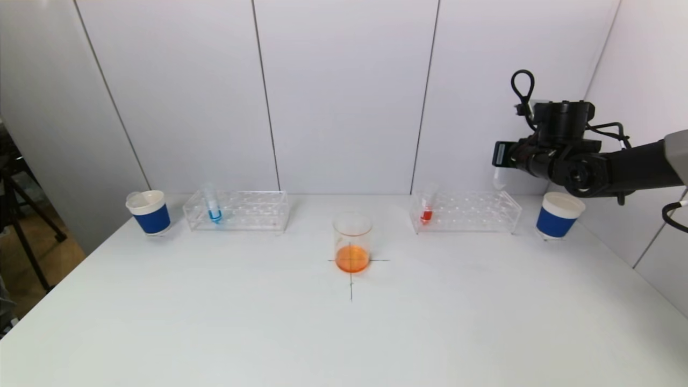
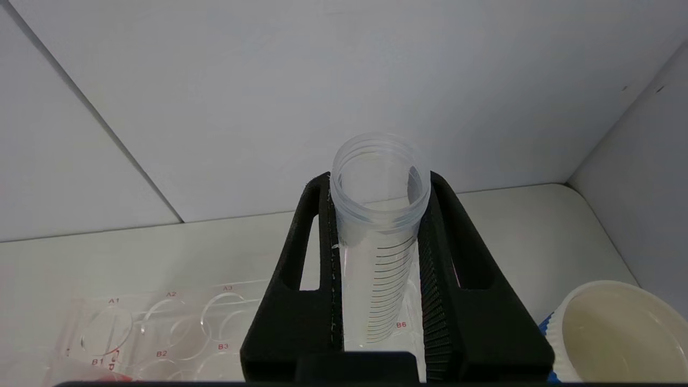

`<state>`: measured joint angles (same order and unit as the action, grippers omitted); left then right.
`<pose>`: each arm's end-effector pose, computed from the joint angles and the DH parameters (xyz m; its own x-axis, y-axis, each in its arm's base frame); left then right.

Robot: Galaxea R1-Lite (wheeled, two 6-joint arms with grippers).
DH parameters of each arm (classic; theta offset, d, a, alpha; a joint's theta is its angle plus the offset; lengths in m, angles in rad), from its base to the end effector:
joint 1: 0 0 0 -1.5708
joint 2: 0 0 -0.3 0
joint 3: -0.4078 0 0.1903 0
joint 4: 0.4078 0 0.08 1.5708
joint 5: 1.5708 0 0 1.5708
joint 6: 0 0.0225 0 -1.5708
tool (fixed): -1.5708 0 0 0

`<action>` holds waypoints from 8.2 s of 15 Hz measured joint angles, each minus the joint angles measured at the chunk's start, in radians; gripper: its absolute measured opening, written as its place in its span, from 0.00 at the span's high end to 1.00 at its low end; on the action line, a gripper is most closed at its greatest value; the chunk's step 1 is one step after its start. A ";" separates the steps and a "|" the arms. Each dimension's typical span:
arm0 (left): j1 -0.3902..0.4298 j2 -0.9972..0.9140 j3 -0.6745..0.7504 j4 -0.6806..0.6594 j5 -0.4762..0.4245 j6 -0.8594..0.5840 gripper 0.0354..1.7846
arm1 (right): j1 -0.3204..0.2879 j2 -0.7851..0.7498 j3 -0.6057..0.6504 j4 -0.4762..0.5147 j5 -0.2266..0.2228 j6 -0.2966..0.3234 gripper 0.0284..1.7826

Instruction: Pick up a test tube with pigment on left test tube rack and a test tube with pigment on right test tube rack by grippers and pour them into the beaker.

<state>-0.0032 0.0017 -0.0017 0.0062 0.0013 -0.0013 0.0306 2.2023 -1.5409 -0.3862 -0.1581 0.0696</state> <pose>-0.0228 0.0001 0.0753 1.0000 -0.0019 -0.0062 0.0019 1.0000 -0.0013 0.4596 0.0105 0.1666 0.9547 -0.1283 -0.2684 0.1398 0.9899 0.0242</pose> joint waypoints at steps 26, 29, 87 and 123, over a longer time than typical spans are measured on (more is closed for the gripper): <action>0.000 0.000 0.000 0.000 0.000 0.000 0.01 | -0.263 -0.004 0.094 -0.064 0.041 -0.002 0.75; 0.000 0.000 0.000 0.000 0.000 0.000 0.01 | -0.262 -0.001 0.135 -0.077 0.040 -0.001 0.75; 0.000 0.000 0.000 0.000 0.000 0.000 0.01 | -0.045 -1.215 1.223 -0.252 0.030 -0.058 0.01; 0.000 0.000 0.000 0.000 0.000 0.000 0.01 | -0.031 -2.205 1.541 0.387 0.171 -0.117 0.01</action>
<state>-0.0032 0.0017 -0.0017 0.0062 0.0013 -0.0009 0.0000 -0.0023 0.0000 0.0009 0.0134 -0.0474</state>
